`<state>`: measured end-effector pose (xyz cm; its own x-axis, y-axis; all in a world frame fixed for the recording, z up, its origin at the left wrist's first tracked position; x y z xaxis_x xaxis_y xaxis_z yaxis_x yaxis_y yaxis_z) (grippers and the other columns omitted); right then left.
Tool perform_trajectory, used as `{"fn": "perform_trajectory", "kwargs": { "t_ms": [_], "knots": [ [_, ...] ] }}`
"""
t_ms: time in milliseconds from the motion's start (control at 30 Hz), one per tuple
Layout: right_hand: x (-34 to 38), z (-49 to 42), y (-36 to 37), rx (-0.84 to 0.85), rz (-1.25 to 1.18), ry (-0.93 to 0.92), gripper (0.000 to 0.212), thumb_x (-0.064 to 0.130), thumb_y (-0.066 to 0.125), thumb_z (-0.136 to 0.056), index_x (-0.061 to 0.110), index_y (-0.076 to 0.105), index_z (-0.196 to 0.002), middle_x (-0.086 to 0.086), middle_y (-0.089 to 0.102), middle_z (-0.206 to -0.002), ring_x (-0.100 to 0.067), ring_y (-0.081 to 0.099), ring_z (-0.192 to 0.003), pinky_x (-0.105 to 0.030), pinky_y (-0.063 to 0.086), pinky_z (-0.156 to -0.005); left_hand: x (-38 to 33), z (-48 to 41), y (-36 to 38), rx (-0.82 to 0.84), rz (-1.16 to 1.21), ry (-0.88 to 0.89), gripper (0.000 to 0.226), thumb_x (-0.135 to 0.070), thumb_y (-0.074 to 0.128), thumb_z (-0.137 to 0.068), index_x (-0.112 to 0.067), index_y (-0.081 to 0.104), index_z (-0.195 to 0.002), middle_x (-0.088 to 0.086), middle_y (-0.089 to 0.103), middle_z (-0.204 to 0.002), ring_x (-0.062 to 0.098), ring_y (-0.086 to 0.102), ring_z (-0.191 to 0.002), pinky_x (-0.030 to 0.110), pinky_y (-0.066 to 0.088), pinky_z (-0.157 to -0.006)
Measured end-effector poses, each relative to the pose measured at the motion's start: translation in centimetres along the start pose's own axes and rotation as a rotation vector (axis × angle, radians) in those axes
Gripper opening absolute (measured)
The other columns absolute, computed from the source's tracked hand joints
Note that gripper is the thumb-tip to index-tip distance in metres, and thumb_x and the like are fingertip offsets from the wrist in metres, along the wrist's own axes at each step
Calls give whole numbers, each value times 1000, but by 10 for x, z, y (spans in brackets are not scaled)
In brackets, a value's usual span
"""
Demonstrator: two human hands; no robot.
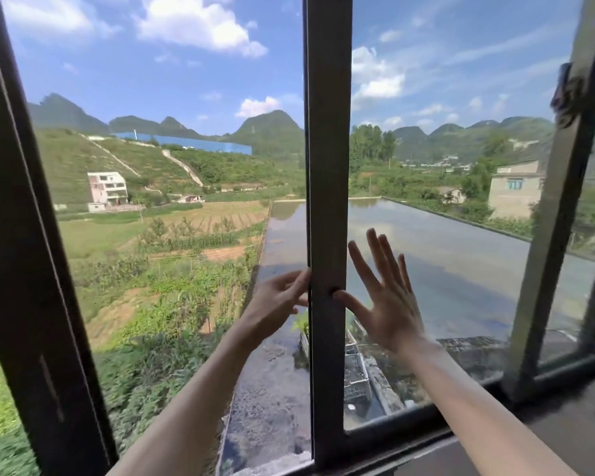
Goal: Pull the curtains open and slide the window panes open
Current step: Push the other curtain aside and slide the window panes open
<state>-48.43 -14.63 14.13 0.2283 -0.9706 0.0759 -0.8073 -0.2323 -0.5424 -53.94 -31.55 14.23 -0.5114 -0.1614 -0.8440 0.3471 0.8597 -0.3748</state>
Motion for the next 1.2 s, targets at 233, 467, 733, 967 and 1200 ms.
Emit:
{"fn": "perform_trajectory", "kwargs": {
  "t_ms": [233, 467, 733, 967, 1200],
  "knots": [
    [-53, 17, -20, -50, -118, 106, 72, 59, 45, -96, 36, 16, -157, 7, -3, -167, -15, -2, -153, -52, 18, -120, -7, -38, 54, 53, 71, 13, 25, -49, 49, -95, -39, 70, -106, -21, 75, -92, 10, 74, -74, 24, 56, -68],
    [-84, 59, -23, -54, -74, 247, 82, 74, 53, -83, 34, 32, -151, 11, 12, -165, -13, 22, -148, -44, 37, -108, -8, -73, 100, 113, 104, 70, 35, -57, 51, -88, -35, 72, -107, -15, 76, -98, 16, 75, -78, 22, 56, -66],
    [-126, 84, -14, -7, 55, 384, 96, 81, 49, -80, 30, 20, -155, 11, 7, -166, -11, 16, -148, -47, 37, -109, -16, -112, 152, 239, 206, 143, 21, -52, 54, -86, -52, 75, -87, -23, 75, -90, 5, 73, -71, 13, 51, -58],
    [-163, 98, -28, -21, 147, 506, 86, 76, 49, -83, 29, 30, -153, 11, 27, -160, -6, 25, -142, -45, 47, -105, -17, -146, 198, 350, 246, 173, 30, -39, 54, -97, -19, 73, -110, -5, 77, -98, 12, 74, -75, 24, 51, -67],
    [-193, 103, -50, -143, 336, 578, 70, 67, 58, -82, 19, 61, -133, -3, 55, -139, -23, 50, -126, -48, 48, -101, -21, -178, 248, 360, 384, 244, 29, -32, 59, -96, -10, 75, -107, -3, 78, -93, 6, 73, -81, 15, 52, -57]
  ]
}}
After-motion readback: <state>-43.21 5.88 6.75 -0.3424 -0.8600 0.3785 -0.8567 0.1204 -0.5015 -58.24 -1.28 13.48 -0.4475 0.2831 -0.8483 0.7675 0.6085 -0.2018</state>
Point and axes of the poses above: each hand's wrist, its own z-axis away from the middle knuckle, its own y-axis out of the palm, x = y × z, the point moved 8 cm from there along -z, towards the middle knuckle
